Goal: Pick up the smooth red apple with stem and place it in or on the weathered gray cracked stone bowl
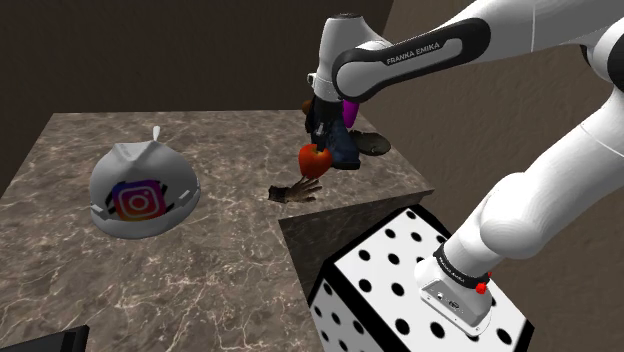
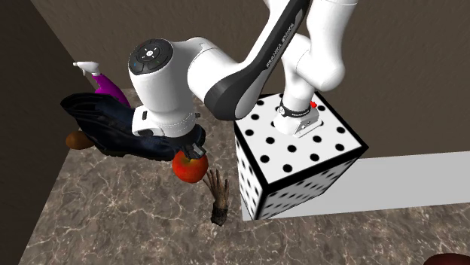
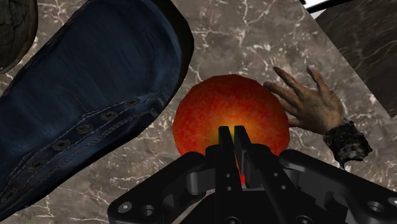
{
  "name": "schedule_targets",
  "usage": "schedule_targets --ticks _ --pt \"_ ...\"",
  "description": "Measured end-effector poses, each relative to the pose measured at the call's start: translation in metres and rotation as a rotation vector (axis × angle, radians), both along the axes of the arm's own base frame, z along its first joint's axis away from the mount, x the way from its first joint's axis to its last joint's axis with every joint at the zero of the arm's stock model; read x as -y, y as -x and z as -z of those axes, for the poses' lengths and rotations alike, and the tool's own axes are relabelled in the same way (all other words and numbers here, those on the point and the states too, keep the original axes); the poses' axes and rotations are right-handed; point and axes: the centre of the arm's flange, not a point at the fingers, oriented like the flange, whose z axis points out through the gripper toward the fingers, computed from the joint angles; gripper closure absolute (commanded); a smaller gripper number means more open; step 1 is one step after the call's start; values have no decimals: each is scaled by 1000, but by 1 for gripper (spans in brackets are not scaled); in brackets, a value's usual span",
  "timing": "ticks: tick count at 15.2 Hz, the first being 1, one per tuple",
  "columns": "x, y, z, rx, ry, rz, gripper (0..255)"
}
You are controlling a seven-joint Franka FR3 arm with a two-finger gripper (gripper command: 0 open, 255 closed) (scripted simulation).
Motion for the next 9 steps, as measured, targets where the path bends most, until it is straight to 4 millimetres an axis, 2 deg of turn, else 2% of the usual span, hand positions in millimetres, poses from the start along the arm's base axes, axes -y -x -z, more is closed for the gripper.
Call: schedule_targets --ticks 3,9 --pt "0 -1 -6 0 0 0 255" --pt "0 1 -37 0 0 0 255"
